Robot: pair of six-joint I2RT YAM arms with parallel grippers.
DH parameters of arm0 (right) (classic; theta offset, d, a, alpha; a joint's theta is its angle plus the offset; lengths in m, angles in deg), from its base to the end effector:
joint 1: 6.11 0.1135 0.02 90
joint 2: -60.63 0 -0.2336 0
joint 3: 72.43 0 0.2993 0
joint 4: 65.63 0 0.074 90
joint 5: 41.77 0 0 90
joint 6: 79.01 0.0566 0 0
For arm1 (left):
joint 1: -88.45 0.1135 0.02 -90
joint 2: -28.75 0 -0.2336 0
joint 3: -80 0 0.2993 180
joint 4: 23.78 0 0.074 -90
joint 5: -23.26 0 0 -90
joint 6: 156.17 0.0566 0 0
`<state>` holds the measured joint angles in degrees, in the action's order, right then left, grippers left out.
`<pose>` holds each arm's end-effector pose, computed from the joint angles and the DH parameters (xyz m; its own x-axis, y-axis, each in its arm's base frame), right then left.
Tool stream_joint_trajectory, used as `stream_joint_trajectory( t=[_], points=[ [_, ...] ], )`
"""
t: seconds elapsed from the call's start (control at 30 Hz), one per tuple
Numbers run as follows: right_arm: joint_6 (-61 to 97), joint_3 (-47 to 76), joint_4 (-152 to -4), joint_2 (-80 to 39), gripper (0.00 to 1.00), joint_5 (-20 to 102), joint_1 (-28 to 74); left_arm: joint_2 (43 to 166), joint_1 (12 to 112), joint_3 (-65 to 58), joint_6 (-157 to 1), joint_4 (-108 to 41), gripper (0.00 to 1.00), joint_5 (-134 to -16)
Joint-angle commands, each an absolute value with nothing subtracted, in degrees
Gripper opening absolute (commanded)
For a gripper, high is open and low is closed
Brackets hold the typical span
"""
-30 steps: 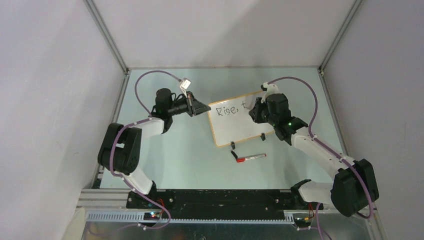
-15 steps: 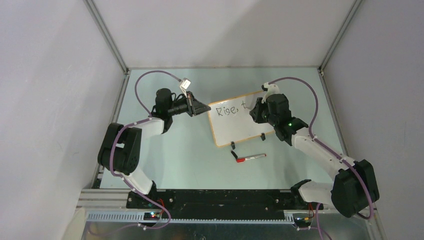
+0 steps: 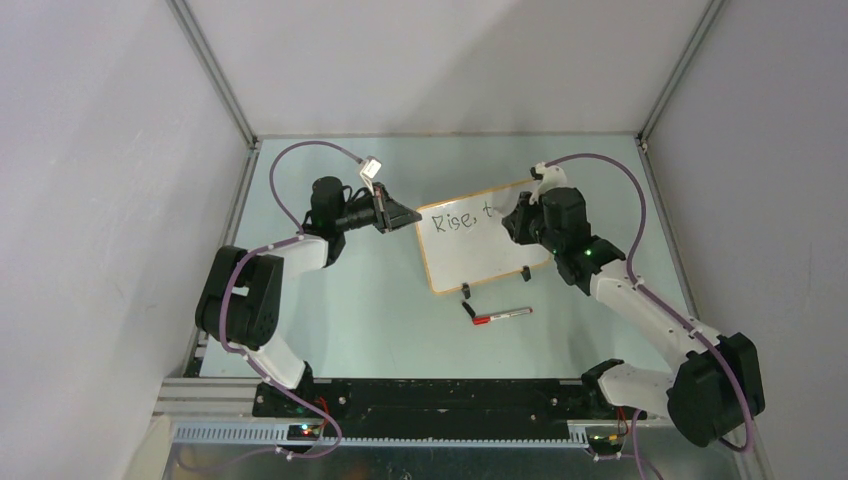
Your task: Write a sentence on the whiteboard
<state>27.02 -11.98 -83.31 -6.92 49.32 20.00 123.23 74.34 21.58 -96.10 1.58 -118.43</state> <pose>0.3115 0.1515 0.2377 -0.4790 0.0727 -0.8748 -0.3041 0.9211 0.2431 0.3649 -0.1375 0.1500 -0.6045 -0.1670 -0.7789 0.6892 0.3807 -0.6165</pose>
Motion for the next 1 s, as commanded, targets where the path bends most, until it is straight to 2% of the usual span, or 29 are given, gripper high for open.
stream_joint_trajectory(
  t=[0.0,0.97],
  points=[
    [26.88,-11.3,-81.63,-6.46,0.0,48.94,19.26,121.0,74.82,20.75,-94.38,1.83,0.02,-118.61],
    [26.97,-7.47,-81.81,-10.83,0.0,48.87,18.62,121.2,74.82,20.72,-94.45,2.18,0.02,-118.74]
  ],
)
